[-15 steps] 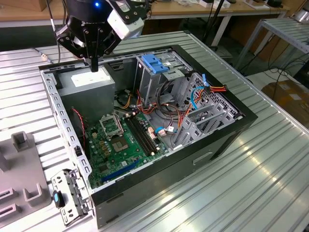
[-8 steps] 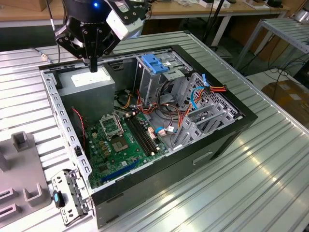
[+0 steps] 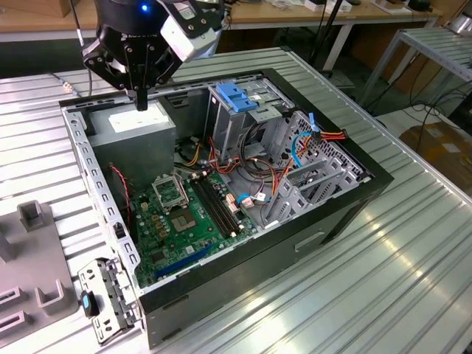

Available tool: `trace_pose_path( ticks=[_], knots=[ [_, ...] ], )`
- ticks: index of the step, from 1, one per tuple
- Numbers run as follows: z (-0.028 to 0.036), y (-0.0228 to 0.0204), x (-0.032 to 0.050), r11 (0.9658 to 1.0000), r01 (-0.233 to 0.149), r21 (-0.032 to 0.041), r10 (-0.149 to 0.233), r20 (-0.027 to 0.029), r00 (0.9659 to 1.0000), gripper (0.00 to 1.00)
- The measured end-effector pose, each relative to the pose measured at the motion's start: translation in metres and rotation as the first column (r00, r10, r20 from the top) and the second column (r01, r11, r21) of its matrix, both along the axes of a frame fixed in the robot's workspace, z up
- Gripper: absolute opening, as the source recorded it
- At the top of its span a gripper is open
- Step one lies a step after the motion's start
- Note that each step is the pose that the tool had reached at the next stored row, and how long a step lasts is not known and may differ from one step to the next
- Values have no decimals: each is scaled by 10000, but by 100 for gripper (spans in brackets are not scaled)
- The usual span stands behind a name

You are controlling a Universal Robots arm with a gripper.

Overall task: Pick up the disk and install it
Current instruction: 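Reach for the disk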

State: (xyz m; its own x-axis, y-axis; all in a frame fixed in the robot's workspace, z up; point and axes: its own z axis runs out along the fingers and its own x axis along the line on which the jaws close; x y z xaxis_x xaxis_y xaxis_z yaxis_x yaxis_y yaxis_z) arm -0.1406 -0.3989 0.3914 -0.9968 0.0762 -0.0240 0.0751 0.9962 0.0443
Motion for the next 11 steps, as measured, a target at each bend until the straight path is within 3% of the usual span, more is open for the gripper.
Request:
trace_pose_path(
  ticks=[11],
  knots=[
    [-5,0,-19,10000,0,0,0,-5,10000,11]
  ],
)
